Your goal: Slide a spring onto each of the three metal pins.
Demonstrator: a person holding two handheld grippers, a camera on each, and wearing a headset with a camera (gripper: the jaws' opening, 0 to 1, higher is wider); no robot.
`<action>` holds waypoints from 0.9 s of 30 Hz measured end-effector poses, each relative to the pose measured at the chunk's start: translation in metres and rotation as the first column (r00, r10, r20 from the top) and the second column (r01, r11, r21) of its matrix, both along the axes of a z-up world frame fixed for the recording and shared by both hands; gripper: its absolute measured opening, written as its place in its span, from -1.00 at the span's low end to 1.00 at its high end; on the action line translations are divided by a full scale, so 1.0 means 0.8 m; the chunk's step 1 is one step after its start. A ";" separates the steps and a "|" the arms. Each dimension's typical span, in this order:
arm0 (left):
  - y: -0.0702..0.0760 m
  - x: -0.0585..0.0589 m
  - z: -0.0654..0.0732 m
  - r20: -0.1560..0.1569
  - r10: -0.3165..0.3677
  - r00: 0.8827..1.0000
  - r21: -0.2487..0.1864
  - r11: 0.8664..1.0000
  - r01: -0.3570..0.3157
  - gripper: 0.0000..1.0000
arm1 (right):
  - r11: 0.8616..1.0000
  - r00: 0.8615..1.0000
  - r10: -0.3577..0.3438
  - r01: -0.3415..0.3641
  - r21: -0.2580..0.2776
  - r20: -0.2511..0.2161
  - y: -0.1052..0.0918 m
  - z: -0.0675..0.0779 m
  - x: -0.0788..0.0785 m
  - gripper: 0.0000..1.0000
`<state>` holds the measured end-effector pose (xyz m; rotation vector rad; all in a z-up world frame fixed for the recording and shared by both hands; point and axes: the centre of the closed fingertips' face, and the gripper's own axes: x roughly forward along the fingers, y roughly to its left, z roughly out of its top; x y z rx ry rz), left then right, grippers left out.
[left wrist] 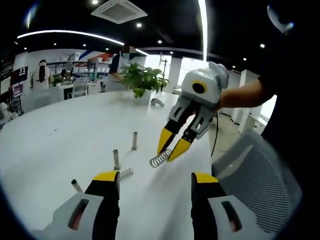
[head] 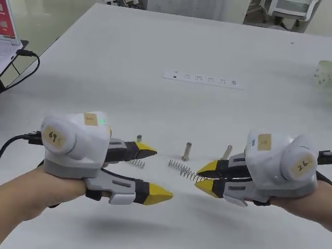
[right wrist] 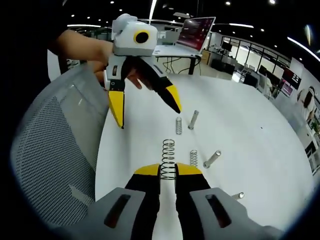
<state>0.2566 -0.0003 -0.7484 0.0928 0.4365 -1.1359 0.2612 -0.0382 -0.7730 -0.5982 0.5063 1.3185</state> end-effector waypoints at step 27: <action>-0.035 0.001 0.002 -0.013 -0.090 0.996 -0.032 0.995 0.089 -0.47 | 0.996 0.995 0.092 -0.092 0.015 0.028 0.009 0.018 -0.017 -0.84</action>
